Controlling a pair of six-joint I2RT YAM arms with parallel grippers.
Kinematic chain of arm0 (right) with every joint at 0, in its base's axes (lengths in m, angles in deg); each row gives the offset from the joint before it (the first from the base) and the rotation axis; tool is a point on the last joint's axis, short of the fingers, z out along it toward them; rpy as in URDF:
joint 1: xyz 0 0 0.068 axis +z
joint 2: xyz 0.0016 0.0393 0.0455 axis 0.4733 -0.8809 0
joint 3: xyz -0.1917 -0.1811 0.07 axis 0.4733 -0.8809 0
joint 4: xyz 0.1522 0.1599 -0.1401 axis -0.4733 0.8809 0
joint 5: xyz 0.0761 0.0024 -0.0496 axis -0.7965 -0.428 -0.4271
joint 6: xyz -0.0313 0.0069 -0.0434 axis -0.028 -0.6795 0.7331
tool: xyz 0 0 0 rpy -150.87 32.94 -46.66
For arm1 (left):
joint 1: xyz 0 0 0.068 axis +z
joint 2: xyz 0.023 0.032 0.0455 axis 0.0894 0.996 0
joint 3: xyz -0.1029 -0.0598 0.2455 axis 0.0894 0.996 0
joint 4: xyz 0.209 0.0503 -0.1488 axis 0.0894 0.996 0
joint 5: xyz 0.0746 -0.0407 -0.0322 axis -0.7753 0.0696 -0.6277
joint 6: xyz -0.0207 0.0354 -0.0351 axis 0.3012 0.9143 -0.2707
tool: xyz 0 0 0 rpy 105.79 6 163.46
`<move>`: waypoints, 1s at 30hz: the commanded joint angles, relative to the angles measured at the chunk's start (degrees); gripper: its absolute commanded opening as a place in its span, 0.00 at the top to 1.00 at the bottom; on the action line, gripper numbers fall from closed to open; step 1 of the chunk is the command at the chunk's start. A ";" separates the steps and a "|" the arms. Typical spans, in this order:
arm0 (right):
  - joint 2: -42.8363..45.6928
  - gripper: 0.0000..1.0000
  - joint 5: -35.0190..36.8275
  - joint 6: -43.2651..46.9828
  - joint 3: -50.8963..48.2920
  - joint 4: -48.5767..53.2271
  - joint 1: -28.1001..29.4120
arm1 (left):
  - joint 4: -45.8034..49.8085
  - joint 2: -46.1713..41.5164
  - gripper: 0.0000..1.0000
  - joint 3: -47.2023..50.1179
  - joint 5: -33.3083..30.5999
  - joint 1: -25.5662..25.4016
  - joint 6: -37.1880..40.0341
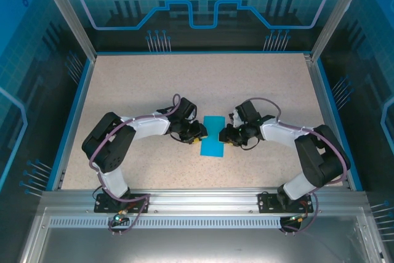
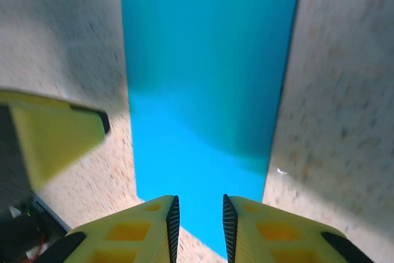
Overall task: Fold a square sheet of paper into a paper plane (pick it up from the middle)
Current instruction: Fold the triangle a second time at the center of the table.
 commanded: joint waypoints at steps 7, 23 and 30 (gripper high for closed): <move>-9.62 0.72 -5.18 2.99 6.66 -0.82 -3.75 | 1.22 2.00 0.65 -3.76 1.21 1.64 1.14; -12.12 0.71 -5.94 4.47 6.22 -1.03 -5.72 | 2.44 5.16 0.64 -6.88 2.11 2.21 2.09; -14.68 0.73 -2.19 5.21 4.25 1.01 -5.64 | 2.75 5.90 0.59 -7.33 1.70 2.31 1.95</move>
